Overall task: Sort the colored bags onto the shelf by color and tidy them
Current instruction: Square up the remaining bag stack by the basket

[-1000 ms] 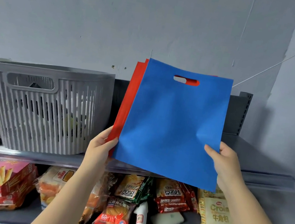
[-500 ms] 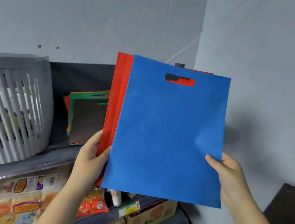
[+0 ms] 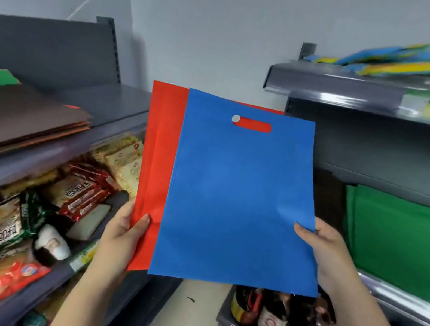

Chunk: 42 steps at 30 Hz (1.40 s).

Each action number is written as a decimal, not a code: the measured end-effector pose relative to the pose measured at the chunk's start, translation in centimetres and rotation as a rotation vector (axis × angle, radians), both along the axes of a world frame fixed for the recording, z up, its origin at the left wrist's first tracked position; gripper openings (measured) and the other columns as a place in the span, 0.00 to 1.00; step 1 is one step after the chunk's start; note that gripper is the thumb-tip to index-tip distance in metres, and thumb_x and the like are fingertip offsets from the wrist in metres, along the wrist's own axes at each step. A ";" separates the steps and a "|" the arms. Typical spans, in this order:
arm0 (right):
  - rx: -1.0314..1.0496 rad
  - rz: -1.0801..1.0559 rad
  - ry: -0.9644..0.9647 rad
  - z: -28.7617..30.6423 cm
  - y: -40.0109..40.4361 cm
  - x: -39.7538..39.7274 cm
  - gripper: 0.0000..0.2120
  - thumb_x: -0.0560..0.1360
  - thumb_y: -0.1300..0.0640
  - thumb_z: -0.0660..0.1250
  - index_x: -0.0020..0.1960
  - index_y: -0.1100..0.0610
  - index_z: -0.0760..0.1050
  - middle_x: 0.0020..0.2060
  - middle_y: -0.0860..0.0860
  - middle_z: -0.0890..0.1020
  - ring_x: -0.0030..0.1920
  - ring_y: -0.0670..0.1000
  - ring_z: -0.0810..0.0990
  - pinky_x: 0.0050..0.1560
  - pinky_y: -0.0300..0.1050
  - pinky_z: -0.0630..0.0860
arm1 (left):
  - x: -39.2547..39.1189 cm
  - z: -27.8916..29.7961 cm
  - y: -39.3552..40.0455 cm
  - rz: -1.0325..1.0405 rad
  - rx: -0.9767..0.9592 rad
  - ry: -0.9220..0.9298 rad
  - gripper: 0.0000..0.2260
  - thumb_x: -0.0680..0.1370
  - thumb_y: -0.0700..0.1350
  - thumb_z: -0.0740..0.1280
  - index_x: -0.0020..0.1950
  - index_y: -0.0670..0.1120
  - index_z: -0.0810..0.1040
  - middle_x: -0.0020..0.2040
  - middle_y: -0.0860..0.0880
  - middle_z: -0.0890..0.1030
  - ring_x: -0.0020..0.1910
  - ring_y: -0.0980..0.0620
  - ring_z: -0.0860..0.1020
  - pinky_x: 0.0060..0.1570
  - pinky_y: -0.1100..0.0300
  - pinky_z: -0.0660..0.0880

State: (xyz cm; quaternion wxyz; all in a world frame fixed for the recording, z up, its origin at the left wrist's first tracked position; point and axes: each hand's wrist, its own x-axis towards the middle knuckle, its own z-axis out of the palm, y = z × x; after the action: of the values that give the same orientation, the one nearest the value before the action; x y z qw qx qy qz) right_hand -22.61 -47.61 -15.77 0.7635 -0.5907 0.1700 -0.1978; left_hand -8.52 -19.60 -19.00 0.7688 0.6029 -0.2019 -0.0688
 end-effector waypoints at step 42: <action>-0.414 -0.899 0.605 -1.2 -33.3 -37.1 0.13 0.72 0.74 0.62 0.43 0.58 0.78 0.45 0.62 0.82 0.45 0.58 0.80 0.48 0.53 0.75 | -16.6 -1.0 -39.1 -0.456 -0.003 0.117 0.17 0.81 0.35 0.56 0.66 0.49 0.72 0.60 0.46 0.78 0.56 0.49 0.77 0.50 0.59 0.79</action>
State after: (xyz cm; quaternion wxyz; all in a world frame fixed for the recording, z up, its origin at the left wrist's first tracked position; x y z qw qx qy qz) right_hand -59.74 -80.92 -16.96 0.3905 -0.6278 0.5728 -0.3539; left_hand -25.11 -58.69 -20.01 0.7447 0.5355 -0.2879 -0.2753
